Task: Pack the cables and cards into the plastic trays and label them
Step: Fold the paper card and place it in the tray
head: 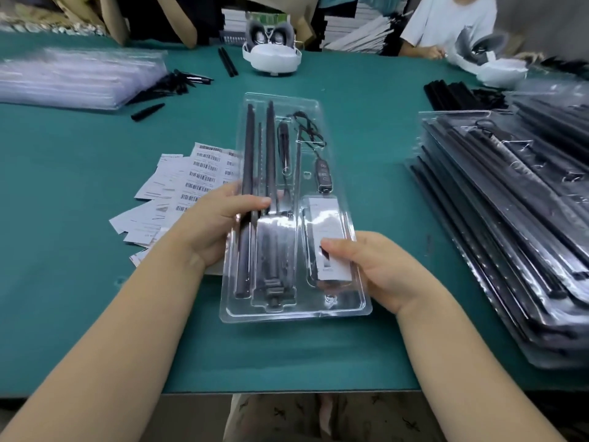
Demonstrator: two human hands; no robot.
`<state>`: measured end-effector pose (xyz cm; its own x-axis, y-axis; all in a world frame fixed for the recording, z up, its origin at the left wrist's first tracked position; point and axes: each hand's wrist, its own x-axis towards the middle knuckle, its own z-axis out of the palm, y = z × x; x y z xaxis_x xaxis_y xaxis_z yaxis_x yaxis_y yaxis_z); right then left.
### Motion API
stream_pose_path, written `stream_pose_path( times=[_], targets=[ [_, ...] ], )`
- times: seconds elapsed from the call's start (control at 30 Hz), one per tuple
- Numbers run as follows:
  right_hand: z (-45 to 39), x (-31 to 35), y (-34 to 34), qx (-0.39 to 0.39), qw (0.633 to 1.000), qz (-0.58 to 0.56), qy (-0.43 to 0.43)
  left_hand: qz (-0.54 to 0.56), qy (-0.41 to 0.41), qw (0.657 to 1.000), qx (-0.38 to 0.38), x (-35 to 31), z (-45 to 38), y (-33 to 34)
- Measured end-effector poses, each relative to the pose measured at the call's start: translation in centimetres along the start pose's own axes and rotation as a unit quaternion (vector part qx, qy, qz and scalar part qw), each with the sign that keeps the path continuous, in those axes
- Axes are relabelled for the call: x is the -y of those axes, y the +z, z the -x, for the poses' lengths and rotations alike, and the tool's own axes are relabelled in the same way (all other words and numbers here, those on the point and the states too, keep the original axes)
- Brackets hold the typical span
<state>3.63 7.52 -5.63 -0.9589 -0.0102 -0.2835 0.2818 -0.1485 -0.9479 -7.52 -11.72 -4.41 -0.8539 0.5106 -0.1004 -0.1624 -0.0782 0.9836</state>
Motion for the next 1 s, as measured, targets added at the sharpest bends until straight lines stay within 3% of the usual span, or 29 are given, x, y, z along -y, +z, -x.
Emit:
stream_pose_path(
  times=[0.07,0.13,0.23,0.3,0.4,0.5,0.6,0.7,0.87,1.0],
  targets=[
    [0.0,-0.3,-0.2,-0.008,1.000,-0.012,-0.022,-0.046,0.009,0.999,-0.003,0.0,0.1,0.2],
    [0.2,-0.5,-0.3,0.003,0.999,-0.014,-0.033,-0.198,0.053,0.973,-0.109,0.1,0.0,0.1],
    [0.8,-0.8,-0.6,0.016,0.998,-0.012,-0.057,-0.380,0.171,0.848,-0.328,-0.1,-0.2,-1.9],
    [0.9,-1.0,-0.9,0.009,0.998,-0.029,-0.063,-0.415,0.146,0.805,-0.399,-0.4,-0.5,-4.5],
    [0.7,-0.9,-1.1,-0.016,0.994,-0.101,-0.045,-0.420,-0.014,0.831,-0.365,0.1,-0.8,-7.7],
    [0.7,-0.7,-1.1,-0.036,0.990,-0.122,-0.054,-0.437,-0.041,0.849,-0.296,1.0,-1.2,-8.3],
    [0.8,-0.7,-1.1,-0.041,0.988,-0.138,-0.057,-0.500,-0.077,0.820,-0.269,1.2,-1.7,-8.0],
    [0.8,-0.6,-1.1,-0.041,0.985,-0.155,-0.066,-0.477,-0.077,0.840,-0.246,1.3,-1.8,-7.0],
    [0.6,-0.5,-1.3,-0.049,0.983,-0.160,-0.074,-0.531,-0.020,0.817,-0.223,2.2,-2.7,-3.0],
    [0.5,-0.6,-1.3,-0.044,0.983,-0.160,-0.079,-0.606,-0.032,0.757,-0.244,2.8,-3.4,-0.9]
  ],
)
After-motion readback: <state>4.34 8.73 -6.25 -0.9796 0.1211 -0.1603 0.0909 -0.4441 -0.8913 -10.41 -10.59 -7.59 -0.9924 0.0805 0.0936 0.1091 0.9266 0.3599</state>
